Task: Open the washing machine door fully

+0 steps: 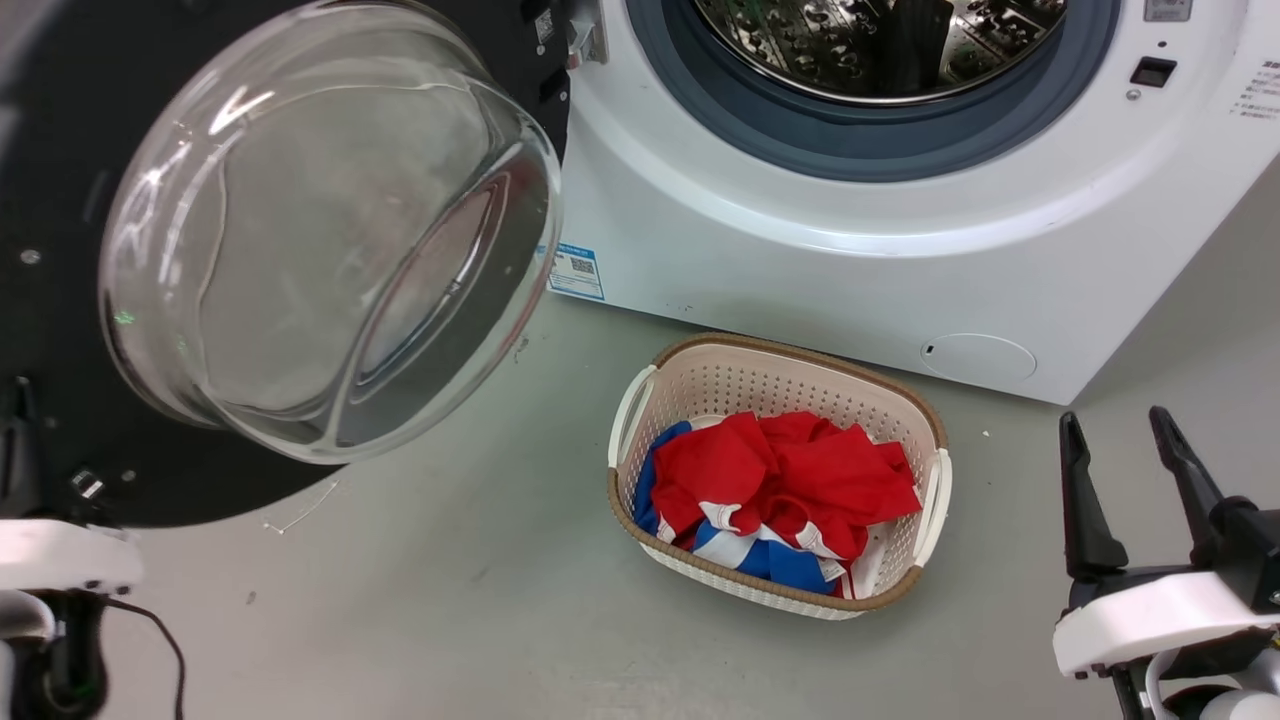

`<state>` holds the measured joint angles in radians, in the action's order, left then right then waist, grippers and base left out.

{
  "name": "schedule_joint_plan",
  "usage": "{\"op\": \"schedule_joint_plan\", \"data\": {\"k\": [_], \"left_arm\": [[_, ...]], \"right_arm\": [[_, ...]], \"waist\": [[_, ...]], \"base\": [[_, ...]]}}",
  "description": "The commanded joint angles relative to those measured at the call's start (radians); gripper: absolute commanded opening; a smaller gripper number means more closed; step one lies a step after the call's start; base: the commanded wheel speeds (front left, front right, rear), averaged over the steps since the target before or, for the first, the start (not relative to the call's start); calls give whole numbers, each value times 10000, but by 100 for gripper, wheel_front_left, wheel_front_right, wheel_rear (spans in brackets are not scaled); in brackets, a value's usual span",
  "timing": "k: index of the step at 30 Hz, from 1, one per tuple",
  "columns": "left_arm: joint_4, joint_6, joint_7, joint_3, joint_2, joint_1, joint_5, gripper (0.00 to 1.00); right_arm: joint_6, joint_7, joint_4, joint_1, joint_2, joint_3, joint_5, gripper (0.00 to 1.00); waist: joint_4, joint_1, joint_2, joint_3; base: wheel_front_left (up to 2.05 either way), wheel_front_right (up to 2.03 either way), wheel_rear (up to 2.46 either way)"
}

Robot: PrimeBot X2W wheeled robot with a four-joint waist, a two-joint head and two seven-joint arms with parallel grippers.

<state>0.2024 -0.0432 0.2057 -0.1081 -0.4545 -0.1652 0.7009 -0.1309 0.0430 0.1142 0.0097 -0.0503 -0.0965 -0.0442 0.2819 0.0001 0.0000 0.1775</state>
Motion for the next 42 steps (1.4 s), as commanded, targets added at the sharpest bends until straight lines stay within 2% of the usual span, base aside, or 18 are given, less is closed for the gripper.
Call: {"op": "schedule_joint_plan", "data": {"k": [1,9,15,24,31,36,42], "left_arm": [[405,67,146,-219,-172,-304,61,0],[1999,559,376,-260,-543,-1104,-42,0],[2118,444,531,-117,-423,-875,-507,0],[502,-234,596,307,348,590,-1562,0],[-953,-535,578,1304,1215,1811,-2206,0],[-1473,-553,283,2158,1702,2196,-2484,0],[-1417,-374,123,2940,1986,1879,-2775,0]], "right_arm": [[2,-13,-21,-160,5,-37,63,100],[2,-56,-102,-283,7,-69,103,100],[2,6,-250,-130,7,-41,0,100],[2,136,-519,280,7,61,-206,100],[2,91,-656,569,7,258,-282,100],[2,30,-703,671,7,476,-355,100],[2,27,-724,660,7,635,-371,100]], "waist": [[-50,-1,0,66],[-135,-1,0,92],[-226,-1,0,-198],[-396,-1,0,-961],[-625,-1,0,-1439],[-980,-1,0,-1723],[-1615,-1,0,-1832]], "base": [[0,0,0],[0,0,0],[0,0,0],[0,0,0],[0,0,0],[0,0,0],[0,0,0]]}}
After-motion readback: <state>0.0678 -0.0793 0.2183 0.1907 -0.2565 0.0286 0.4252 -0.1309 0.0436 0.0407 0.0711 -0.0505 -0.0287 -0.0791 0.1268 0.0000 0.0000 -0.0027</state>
